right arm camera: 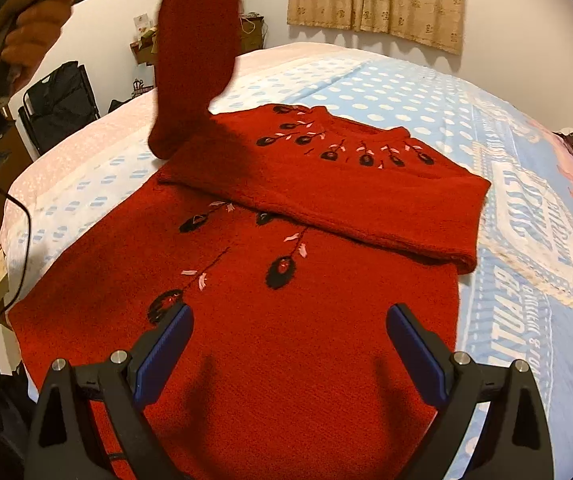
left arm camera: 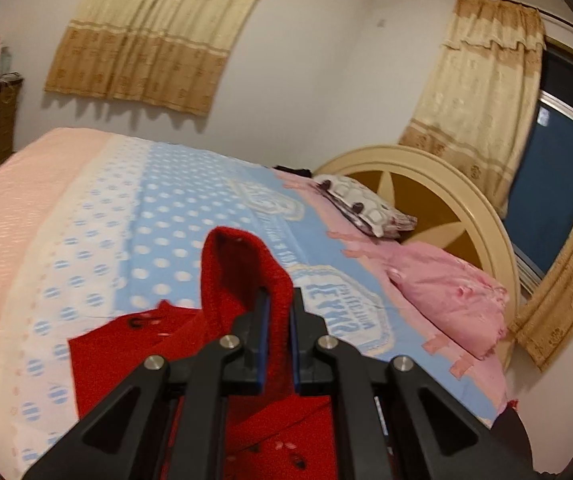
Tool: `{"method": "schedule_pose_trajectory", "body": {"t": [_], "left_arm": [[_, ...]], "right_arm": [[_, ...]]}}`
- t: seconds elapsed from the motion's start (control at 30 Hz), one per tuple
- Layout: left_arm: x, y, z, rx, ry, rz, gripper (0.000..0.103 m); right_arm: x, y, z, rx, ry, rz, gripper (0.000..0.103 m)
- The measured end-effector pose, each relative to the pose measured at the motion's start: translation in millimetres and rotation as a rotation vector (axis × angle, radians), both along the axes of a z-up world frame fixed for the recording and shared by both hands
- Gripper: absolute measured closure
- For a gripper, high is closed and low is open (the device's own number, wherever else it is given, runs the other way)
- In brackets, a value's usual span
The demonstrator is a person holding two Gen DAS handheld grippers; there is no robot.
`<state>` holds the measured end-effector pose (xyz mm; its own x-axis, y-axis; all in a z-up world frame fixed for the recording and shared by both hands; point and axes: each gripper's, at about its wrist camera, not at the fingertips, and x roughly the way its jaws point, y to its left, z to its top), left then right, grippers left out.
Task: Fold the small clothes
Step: 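Lift the held sleeve and fold it across the body, open the left gripper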
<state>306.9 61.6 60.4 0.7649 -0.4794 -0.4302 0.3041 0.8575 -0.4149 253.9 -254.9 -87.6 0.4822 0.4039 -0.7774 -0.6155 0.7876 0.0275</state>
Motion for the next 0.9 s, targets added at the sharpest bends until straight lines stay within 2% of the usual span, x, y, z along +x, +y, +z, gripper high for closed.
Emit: {"method": "schedule_pose_trajectory", "body": {"t": [0.2,0.37,0.47,0.6,0.8,0.9], "left_arm": [[19.5,-50.7,-9.7,0.018,0.033,-0.066,0.094],[39.6,-95.6,-42.9,0.093,0.093,-0.101,0.094],[53.2,-112.4,-65.3,0.100,0.148,-0.118,0.094],[63.4,-128.3,-93.5,0.118,0.205,-0.123,0.095],[68.5,-143.5,-118.8,0.184,0.229,-0.119,0.094],[71.1,-147.7,-127.7,0.185,0.245,-0.128,0.092]], "right_arm": [[3.9,-16.9,-6.7,0.022,0.016,-0.030,0.005],[6.6,-28.7,-7.8,0.066,0.028,-0.054,0.005],[7.6,-34.8,-7.4,0.089,0.034,-0.069,0.006],[10.0,-40.5,-7.6,0.111,0.042,-0.084,0.005],[15.0,-45.7,-12.0,0.130,0.071,-0.103,0.005],[16.4,-46.9,-12.7,0.130,0.076,-0.110,0.005]]}}
